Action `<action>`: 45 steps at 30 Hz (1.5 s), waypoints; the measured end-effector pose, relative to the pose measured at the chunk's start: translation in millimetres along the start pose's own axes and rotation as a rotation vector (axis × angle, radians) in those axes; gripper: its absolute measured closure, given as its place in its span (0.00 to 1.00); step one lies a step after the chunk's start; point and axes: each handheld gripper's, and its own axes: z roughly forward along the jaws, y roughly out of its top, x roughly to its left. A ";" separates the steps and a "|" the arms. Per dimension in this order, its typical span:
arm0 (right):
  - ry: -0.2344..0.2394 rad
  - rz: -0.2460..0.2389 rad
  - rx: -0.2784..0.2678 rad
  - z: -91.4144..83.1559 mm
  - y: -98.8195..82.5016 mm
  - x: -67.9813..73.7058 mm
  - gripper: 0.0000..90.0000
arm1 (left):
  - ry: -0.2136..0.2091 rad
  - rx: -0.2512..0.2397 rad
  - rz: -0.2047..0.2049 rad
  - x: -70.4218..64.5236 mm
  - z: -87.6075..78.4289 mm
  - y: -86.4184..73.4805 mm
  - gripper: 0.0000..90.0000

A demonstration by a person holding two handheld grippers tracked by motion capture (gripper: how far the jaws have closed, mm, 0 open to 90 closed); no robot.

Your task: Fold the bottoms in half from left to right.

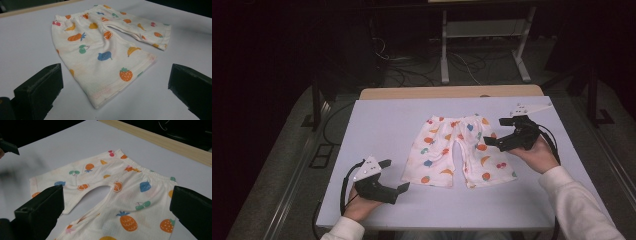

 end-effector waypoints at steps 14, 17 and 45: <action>0.009 -0.023 0.006 12.4 17.3 3.1 0.00 | -0.004 0.000 -0.001 -0.3 0.2 0.0 0.00; 0.011 -0.029 0.009 14.7 20.9 4.0 0.00 | -0.004 -0.002 -0.002 -0.4 0.1 0.0 0.00; 0.033 -0.034 -0.011 46.5 51.4 7.6 0.00 | -0.013 -0.007 -0.002 -0.9 -0.3 0.3 0.00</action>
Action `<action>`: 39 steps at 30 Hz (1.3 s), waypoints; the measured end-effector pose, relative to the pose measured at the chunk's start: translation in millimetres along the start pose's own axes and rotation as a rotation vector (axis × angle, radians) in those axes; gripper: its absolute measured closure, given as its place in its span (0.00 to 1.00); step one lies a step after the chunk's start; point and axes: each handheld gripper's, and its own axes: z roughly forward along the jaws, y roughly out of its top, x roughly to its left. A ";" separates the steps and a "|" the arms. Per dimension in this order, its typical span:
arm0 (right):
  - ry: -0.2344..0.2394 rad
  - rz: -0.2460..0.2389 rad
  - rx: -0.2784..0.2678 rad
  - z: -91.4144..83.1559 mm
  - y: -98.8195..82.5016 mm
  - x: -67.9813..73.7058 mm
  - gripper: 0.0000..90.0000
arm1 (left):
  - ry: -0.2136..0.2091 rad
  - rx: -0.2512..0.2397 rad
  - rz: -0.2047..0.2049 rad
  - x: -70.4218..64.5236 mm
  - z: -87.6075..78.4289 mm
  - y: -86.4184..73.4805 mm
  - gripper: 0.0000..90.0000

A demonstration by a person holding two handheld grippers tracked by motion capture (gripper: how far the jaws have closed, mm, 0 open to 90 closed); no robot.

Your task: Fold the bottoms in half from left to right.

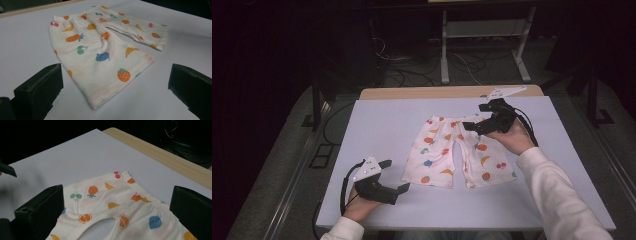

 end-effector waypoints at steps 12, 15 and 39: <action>0.003 0.008 -0.008 19.4 9.0 -2.1 0.00 | -0.007 -0.004 -0.003 -0.6 -0.9 0.4 0.00; 0.000 0.020 -0.012 24.2 9.3 -3.8 0.00 | -0.008 -0.007 -0.003 -0.8 -1.2 0.5 0.00; -0.040 0.075 -0.002 58.4 13.0 -26.8 0.00 | -0.016 -0.008 0.001 -0.7 0.8 1.7 0.00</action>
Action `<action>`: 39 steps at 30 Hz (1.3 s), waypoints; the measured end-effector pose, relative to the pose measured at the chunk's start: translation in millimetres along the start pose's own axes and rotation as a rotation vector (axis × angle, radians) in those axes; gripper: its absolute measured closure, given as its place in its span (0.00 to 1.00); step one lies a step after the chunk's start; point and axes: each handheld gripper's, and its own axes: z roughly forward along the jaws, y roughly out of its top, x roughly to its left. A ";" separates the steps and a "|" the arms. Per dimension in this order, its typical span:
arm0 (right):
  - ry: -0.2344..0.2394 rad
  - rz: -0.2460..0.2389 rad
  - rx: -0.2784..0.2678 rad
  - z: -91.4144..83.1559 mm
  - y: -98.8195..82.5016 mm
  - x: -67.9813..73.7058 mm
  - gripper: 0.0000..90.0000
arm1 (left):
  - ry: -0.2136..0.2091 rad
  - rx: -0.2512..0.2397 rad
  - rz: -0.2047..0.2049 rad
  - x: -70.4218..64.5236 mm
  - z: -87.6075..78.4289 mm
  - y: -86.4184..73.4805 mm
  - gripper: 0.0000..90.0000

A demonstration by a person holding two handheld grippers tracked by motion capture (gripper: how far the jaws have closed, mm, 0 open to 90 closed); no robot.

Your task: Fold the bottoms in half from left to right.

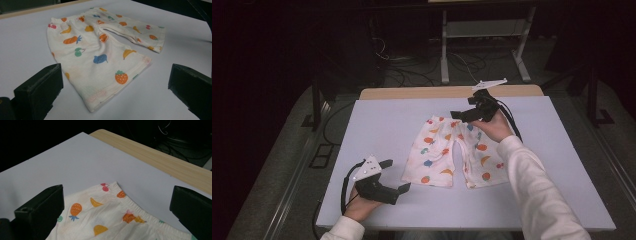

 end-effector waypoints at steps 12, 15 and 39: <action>-0.004 0.022 0.036 27.7 -4.8 -4.3 0.00 | -0.005 0.000 0.000 0.4 1.4 0.7 0.00; -0.006 0.030 0.031 31.7 -4.5 -5.3 0.00 | -0.007 0.000 0.001 0.1 1.8 0.9 0.00; -0.006 0.048 0.052 77.4 2.3 -4.8 0.00 | -0.019 -0.004 0.006 0.2 3.1 1.9 0.00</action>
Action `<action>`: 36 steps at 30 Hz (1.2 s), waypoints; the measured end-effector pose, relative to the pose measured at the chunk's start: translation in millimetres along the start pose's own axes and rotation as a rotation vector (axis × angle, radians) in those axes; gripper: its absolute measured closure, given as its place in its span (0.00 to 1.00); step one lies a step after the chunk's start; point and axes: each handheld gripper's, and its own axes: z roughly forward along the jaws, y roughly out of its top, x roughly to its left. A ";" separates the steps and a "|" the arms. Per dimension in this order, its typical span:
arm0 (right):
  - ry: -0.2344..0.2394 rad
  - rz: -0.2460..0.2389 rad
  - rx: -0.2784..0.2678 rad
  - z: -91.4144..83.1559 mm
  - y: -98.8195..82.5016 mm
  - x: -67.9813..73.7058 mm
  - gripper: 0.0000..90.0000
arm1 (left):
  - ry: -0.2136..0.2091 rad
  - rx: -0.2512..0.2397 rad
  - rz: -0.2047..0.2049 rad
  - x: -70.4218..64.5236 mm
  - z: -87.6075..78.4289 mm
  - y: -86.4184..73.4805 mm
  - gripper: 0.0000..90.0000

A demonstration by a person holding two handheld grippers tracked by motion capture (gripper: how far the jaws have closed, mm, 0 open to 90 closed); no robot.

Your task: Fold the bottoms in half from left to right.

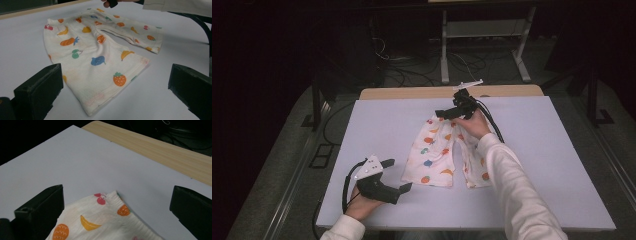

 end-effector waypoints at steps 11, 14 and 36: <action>0.015 0.008 0.008 21.1 2.9 5.8 0.00 | -0.004 -0.004 -0.001 -0.1 -0.1 0.3 0.00; 0.017 0.009 0.013 26.7 3.7 6.5 0.00 | -0.005 -0.004 0.001 -0.3 0.1 0.5 0.00; -0.025 0.045 0.061 60.7 -4.5 1.7 0.07 | -0.007 -0.018 -0.008 1.4 -1.2 1.2 0.00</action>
